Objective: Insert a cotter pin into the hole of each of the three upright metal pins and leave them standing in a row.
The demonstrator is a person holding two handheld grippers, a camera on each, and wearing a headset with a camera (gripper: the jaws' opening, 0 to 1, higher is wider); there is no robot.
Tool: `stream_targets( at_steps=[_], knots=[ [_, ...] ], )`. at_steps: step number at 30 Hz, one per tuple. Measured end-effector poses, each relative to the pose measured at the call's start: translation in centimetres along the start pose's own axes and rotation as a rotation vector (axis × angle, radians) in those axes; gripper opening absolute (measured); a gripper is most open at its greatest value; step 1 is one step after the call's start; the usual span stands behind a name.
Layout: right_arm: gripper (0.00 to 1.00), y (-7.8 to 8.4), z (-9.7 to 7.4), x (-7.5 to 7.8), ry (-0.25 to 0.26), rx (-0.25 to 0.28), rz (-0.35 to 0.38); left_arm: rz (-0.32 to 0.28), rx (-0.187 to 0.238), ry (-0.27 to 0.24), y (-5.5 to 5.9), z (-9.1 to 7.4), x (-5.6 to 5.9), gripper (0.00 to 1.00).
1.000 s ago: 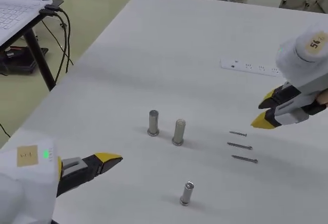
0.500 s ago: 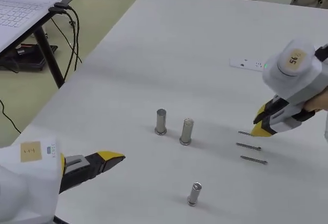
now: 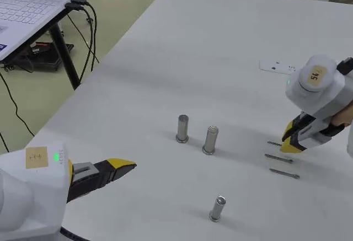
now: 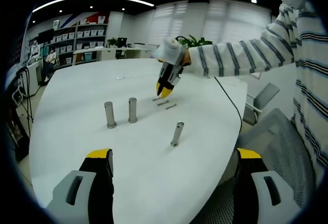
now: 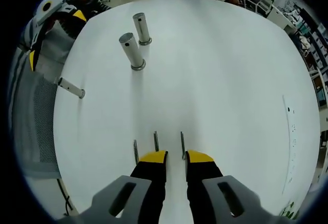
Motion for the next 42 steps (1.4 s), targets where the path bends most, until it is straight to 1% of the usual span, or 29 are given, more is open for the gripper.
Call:
stream_targets(
  at_steps=[4, 7, 9, 11, 13, 16, 19, 22, 25, 31, 32, 33, 36, 38, 40, 42],
  knots=[
    [0.08, 0.26, 0.32, 0.50, -0.010, 0.003, 0.013, -0.001, -0.011, 0.003, 0.22, 0.14, -0.05, 0.97],
    [0.06, 0.44, 0.95, 0.66, -0.045, 0.009, 0.028, -0.003, -0.020, 0.001, 0.34, 0.25, -0.20, 0.97],
    [0.03, 0.35, 0.76, 0.95, -0.037, 0.024, 0.039, 0.001, -0.025, -0.004, 0.34, 0.30, -0.31, 0.97],
    [0.03, 0.31, 0.86, 0.83, -0.046, 0.028, 0.048, 0.001, -0.025, -0.006, 0.29, 0.31, -0.37, 0.97],
    [0.03, 0.26, 0.84, 0.74, -0.039, 0.020, 0.040, 0.004, -0.024, -0.007, 0.21, 0.31, -0.42, 0.97],
    [0.03, 0.08, 0.91, 0.50, -0.020, 0.002, -0.004, 0.002, -0.024, -0.007, 0.23, 0.30, -0.39, 0.97],
    [0.01, -0.05, 0.97, 0.56, -0.002, -0.011, -0.011, -0.002, -0.028, -0.003, 0.35, 0.25, -0.34, 0.97],
    [0.01, -0.14, 1.01, 0.79, 0.000, -0.024, -0.010, 0.007, -0.042, 0.020, 0.46, 0.21, -0.13, 0.97],
    [0.01, 0.08, 0.99, 0.84, -0.001, -0.013, -0.045, 0.016, -0.051, 0.028, 0.32, 0.29, 0.09, 0.97],
    [0.00, 0.34, 0.91, 0.92, -0.010, 0.023, -0.055, 0.028, -0.051, 0.035, 0.03, 0.50, 0.22, 0.97],
    [0.00, 0.34, 0.93, 0.95, 0.000, 0.031, -0.070, 0.026, -0.050, 0.036, -0.02, 0.52, 0.25, 0.97],
    [0.00, 0.37, 0.88, 0.87, -0.002, 0.035, -0.075, 0.027, -0.050, 0.037, -0.06, 0.52, 0.27, 0.97],
    [0.00, 0.29, 0.86, 0.80, 0.009, 0.037, -0.039, 0.031, -0.052, 0.038, -0.09, 0.46, 0.33, 0.97],
    [0.00, 0.24, 0.83, 0.75, 0.011, 0.038, -0.050, 0.032, -0.052, 0.038, -0.11, 0.46, 0.33, 0.97],
    [0.00, 0.19, 0.81, 0.73, 0.015, 0.035, -0.046, 0.033, -0.050, 0.033, -0.16, 0.49, 0.24, 0.97],
    [0.00, 0.07, 0.80, 0.69, 0.024, 0.027, -0.015, 0.033, -0.043, 0.027, -0.28, 0.57, 0.11, 0.97]
  ],
)
Point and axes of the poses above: the centre of the closed fingertips' face, and the gripper's own axes: z roughly forward along the fingers, x roughly to its right, y roughly out of its underside, the point moved 8 cm from there along -z, roughly backward along the fingers, and after that the axes turned 1 degree about y, right-handed, at the moved point
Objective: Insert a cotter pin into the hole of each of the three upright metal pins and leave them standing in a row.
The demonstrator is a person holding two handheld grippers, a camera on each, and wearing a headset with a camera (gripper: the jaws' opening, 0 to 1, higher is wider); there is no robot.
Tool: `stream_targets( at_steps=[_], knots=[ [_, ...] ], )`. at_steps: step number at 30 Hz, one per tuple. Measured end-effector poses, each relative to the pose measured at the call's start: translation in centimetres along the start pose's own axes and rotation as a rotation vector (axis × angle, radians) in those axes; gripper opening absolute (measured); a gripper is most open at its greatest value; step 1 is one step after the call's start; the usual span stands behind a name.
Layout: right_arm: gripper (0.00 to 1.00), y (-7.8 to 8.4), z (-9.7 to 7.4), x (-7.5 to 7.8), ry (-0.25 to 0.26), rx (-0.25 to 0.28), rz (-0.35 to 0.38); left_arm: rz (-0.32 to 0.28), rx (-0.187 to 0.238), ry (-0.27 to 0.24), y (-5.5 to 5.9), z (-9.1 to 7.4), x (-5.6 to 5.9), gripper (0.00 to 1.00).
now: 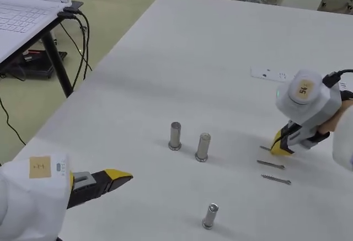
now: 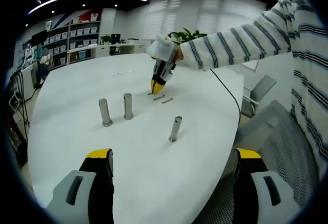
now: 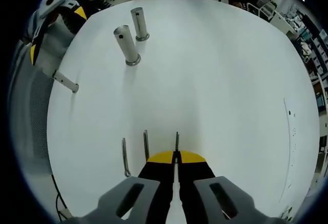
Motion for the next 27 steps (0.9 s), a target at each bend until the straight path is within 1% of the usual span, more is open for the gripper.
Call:
stream_targets(
  at_steps=[2, 6, 9, 11, 13, 17, 21, 25, 26, 27],
  knots=[
    [0.00, -0.1, 0.0, -0.1, 0.007, -0.006, 0.010, 0.000, 0.006, 0.002, -0.1, 0.1, -0.2, 0.97],
    [0.00, -0.2, 0.0, -0.1, 0.013, -0.016, -0.003, -0.003, 0.020, 0.005, -0.4, 0.3, -0.4, 0.97],
    [0.00, -0.2, 0.0, 0.0, 0.015, -0.013, -0.002, -0.003, 0.030, 0.006, -0.6, 0.5, -0.5, 0.96],
    [0.00, -0.1, -0.2, 0.1, 0.017, -0.003, 0.013, 0.000, 0.032, 0.005, -0.7, 0.5, -0.6, 0.96],
    [0.00, -0.1, -0.4, -0.2, -0.006, -0.007, 0.032, 0.002, 0.034, 0.008, -0.7, 0.6, -0.6, 0.96],
    [0.00, 0.0, -0.8, -0.4, -0.009, -0.001, 0.043, 0.005, 0.035, 0.017, -0.8, 0.7, -0.6, 0.94],
    [0.00, -0.4, -1.9, -0.6, 0.011, 0.032, 0.043, 0.003, 0.041, 0.009, -1.0, 0.6, -0.7, 0.94],
    [0.00, -1.0, -3.3, -1.0, 0.044, 0.067, 0.020, 0.004, 0.045, 0.013, -1.1, 0.5, -0.7, 0.93],
    [0.00, -1.1, -3.6, -1.2, 0.045, 0.072, 0.018, 0.006, 0.046, 0.013, -1.1, 0.5, -0.7, 0.93],
    [0.00, -1.3, -4.0, -1.4, 0.037, 0.092, 0.022, 0.005, 0.046, 0.015, -1.1, 0.5, -0.7, 0.93]
  ],
)
Point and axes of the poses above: the centre of the closed fingertips' face, and the gripper's own axes: z roughly forward along the fingers, x roughly to its right, y roughly out of its underside, the point moved 8 cm from there along -z, roughly backward along the fingers, and after that the axes turned 1 degree about y, right-handed, at the moved point
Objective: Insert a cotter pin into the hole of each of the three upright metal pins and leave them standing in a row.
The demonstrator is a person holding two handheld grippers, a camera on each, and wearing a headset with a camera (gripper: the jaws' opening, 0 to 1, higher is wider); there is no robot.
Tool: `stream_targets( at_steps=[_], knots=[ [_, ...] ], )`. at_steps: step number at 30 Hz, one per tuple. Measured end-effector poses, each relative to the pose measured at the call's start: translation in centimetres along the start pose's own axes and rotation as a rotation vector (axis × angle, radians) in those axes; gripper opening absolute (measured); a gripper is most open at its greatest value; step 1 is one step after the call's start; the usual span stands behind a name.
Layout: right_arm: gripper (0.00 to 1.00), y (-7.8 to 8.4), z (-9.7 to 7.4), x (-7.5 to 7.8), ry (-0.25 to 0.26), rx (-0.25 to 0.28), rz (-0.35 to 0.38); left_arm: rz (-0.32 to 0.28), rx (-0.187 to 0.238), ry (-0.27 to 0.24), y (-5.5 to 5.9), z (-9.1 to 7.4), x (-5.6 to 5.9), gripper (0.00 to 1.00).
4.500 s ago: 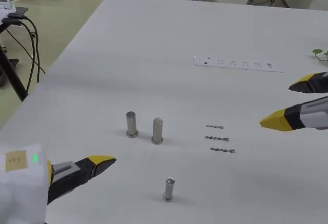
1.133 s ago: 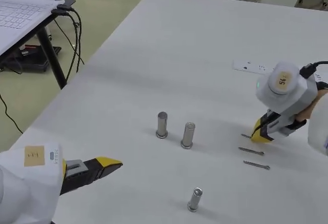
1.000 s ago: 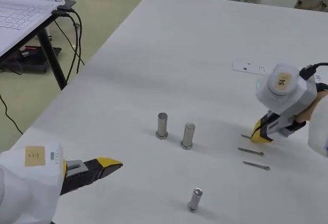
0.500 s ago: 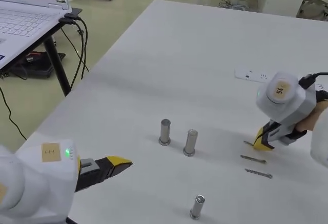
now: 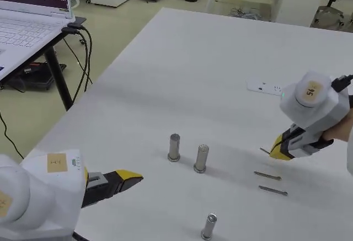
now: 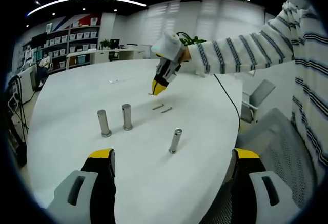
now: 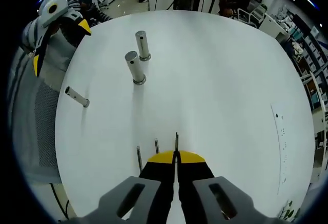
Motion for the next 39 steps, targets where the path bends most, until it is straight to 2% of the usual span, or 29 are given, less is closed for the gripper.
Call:
stream_targets(
  at_steps=[2, 7, 15, 24, 28, 31, 34, 36, 39],
  knots=[
    [0.00, -0.4, -0.7, -0.4, -0.002, 0.028, 0.015, -0.005, -0.004, 0.006, 0.0, 0.0, 0.1, 0.92],
    [0.00, -1.2, -2.5, -1.1, 0.033, 0.067, -0.021, -0.002, -0.001, 0.013, -0.3, 0.1, 0.1, 0.91],
    [0.00, -0.9, -4.0, -2.2, 0.076, 0.071, -0.086, 0.000, -0.005, 0.024, -0.6, 0.2, 0.1, 0.87],
    [0.00, -1.2, -5.7, -3.6, 0.183, 0.128, -0.133, -0.034, 0.004, 0.016, -1.1, 0.2, -0.3, 0.83],
    [0.00, -1.4, -6.3, -4.6, 0.219, 0.182, -0.124, -0.042, 0.017, 0.011, -1.5, 0.3, -0.3, 0.82],
    [0.00, -1.4, -6.6, -5.4, 0.233, 0.200, -0.126, -0.046, 0.011, 0.005, -1.6, 0.5, -0.5, 0.79],
    [0.00, -1.6, -7.2, -6.2, 0.275, 0.235, -0.138, -0.058, -0.007, -0.008, -1.6, 0.6, -0.8, 0.75],
    [0.00, -1.9, -7.7, -6.9, 0.304, 0.263, -0.139, -0.095, 0.007, -0.002, -1.8, 0.6, -0.9, 0.74],
    [0.00, -2.1, -8.2, -7.6, 0.341, 0.285, -0.150, -0.095, 0.013, 0.000, -2.1, 0.8, -0.7, 0.73]
  ],
)
Point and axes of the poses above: the centre of the closed fingertips' face, and the gripper's own axes: z roughly forward along the fingers, x roughly to its right, y roughly out of its underside, the point moved 8 cm from there along -z, roughly backward along the fingers, and after that the axes turned 1 degree about y, right-handed, at the moved point
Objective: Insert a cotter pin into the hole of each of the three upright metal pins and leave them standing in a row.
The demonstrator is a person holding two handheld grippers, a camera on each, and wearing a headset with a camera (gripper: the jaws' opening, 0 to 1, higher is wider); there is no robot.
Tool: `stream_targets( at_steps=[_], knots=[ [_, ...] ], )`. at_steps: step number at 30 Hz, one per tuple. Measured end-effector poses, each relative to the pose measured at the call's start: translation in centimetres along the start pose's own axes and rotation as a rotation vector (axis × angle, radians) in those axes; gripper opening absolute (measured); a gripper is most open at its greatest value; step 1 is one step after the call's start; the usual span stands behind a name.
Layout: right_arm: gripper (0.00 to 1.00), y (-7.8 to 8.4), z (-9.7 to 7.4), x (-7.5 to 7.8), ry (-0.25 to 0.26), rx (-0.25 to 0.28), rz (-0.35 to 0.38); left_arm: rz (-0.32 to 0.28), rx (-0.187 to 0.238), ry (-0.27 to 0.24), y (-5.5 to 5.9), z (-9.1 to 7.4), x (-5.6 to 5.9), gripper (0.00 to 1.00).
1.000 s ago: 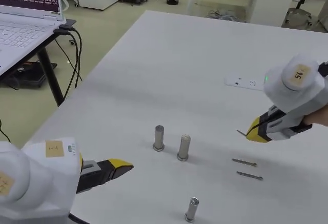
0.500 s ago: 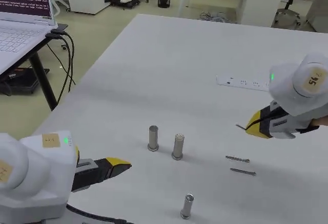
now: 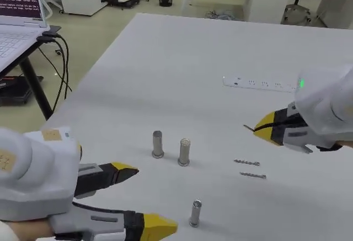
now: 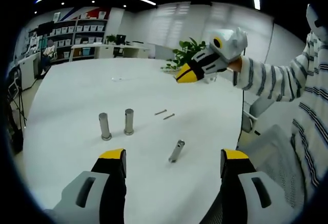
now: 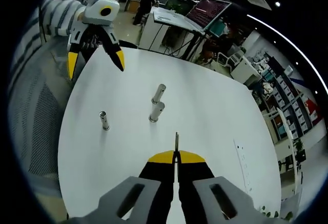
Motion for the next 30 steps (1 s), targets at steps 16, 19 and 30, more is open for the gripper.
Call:
stream_targets(
  at_steps=[16, 19, 30],
  knots=[
    [0.00, -1.9, -1.5, -3.1, 0.143, 0.085, -0.025, -0.037, 0.033, 0.055, -1.4, 1.9, 1.0, 0.63],
    [0.00, -2.4, -1.5, -3.9, 0.139, 0.091, -0.071, -0.044, 0.054, 0.062, -1.9, 2.3, 1.0, 0.59],
    [0.00, -3.1, -1.2, -6.2, 0.107, 0.113, -0.098, -0.073, 0.103, 0.092, -3.4, 3.2, 1.0, 0.49]
  ],
)
Point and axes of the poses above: the centre of the closed fingertips' face, and the gripper's own axes: z roughly forward along the fingers, x roughly to its right, y roughly out of its underside, the point moved 8 cm from there along -z, roughly backward along the fingers, and after that the axes turned 1 degree about y, right-handed, at the moved point
